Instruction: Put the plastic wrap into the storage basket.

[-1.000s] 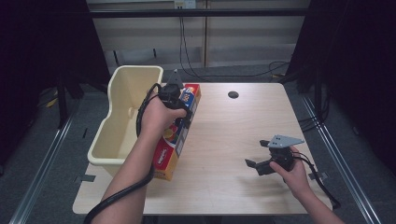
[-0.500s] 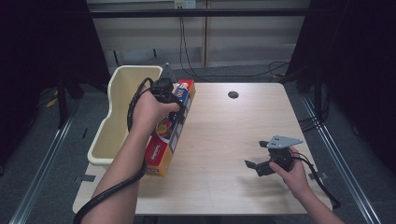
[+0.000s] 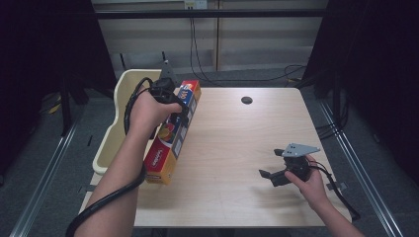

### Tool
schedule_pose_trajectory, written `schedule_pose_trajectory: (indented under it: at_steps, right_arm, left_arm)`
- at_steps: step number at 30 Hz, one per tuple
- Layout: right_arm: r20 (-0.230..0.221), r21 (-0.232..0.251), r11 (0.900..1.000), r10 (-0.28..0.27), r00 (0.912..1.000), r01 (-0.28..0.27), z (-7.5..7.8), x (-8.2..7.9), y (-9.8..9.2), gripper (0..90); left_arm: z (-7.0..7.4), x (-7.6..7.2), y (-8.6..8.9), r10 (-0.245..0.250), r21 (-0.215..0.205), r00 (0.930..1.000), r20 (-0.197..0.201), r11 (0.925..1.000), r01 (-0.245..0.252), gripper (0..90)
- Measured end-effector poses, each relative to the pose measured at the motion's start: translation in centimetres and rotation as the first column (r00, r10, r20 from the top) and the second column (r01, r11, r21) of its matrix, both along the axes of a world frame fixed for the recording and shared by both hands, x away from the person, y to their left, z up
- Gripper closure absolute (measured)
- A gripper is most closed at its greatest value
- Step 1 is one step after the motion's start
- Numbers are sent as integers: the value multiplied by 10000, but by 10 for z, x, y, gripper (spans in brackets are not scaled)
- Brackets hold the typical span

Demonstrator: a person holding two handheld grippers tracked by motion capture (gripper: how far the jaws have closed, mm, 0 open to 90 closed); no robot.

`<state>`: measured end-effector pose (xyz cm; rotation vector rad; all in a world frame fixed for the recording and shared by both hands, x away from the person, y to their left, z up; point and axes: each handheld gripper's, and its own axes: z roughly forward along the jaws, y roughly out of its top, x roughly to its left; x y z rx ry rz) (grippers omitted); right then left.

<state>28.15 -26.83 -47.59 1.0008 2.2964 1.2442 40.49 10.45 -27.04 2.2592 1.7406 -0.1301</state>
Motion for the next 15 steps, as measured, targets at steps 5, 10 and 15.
schedule_pose_trajectory:
  at_steps: [5,10,15]
  right_arm:
    - [-3,17,10000,16,10000,-16,0,0,1,14]
    - [16,21,10000,34,10000,-34,1,0,1,14]
    - [-14,4,10000,49,10000,-49,1,0,1,15]
  left_arm:
    - [8,0,7,43,-89,10000,59,10000,-42,407]
    - [11,0,12,144,-155,9999,4,9998,-144,407]
    - [16,-1,17,192,-125,9998,11,9997,-191,407]
